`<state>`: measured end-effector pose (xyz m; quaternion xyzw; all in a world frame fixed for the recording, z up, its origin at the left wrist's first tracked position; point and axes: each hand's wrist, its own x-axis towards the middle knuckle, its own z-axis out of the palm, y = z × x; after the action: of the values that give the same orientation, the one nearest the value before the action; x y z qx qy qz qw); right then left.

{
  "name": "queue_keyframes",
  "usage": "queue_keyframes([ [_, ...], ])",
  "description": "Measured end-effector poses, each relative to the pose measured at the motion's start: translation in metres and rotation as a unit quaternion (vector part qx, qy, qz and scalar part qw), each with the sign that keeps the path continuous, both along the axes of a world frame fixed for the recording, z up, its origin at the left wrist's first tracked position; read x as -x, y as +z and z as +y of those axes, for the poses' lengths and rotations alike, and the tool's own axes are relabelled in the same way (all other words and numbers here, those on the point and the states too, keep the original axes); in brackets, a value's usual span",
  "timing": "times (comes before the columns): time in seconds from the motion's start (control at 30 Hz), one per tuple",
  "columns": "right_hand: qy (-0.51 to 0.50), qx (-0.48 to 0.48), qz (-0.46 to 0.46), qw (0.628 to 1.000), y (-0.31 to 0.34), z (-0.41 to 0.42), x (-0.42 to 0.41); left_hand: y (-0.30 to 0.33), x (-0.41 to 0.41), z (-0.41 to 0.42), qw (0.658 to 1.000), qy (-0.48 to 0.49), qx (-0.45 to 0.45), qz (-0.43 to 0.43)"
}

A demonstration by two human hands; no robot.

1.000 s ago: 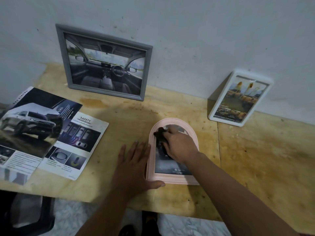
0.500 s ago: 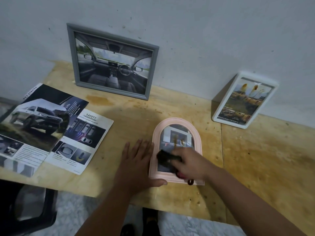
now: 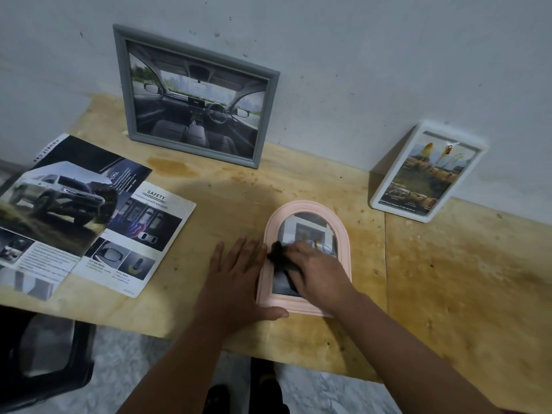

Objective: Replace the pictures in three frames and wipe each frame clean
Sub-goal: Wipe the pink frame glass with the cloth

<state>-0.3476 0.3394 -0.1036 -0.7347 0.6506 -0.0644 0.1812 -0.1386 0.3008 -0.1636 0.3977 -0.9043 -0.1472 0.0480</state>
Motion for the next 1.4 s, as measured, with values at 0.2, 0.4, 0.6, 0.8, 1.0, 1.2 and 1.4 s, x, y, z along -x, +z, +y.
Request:
queue_keyframes([
  [0.2, 0.026, -0.109, -0.088, 0.99, 0.017, 0.029, -0.003, 0.001, 0.001, 0.0, 1.0, 0.002, -0.006, -0.008],
  [0.4, -0.181, -0.141, -0.276, 0.933, 0.041, -0.023, 0.041, 0.002, 0.001, -0.001, 1.0, -0.001, -0.008, -0.012],
  [0.6, -0.101, 0.001, 0.039, 0.994, 0.01, -0.043, 0.063, 0.001, -0.001, -0.001, 1.0, -0.002, -0.009, -0.016],
  [0.8, -0.042, 0.046, 0.005, 0.998, -0.004, -0.005, 0.044, 0.003, 0.0, -0.001, 1.0, -0.002, -0.009, -0.017],
  [1.0, -0.002, 0.032, -0.04, 0.999, -0.004, 0.03, 0.036, 0.003, 0.0, -0.001, 0.999, -0.002, -0.018, -0.028],
  [1.2, -0.088, -0.151, -0.254, 0.951, 0.01, 0.038, 0.039, 0.003, -0.001, -0.002, 0.999, -0.004, -0.021, -0.037],
  [1.4, -0.23, 0.02, -0.257, 0.939, 0.022, -0.016, 0.066, 0.004, 0.0, -0.001, 0.999, -0.007, -0.017, -0.031],
])
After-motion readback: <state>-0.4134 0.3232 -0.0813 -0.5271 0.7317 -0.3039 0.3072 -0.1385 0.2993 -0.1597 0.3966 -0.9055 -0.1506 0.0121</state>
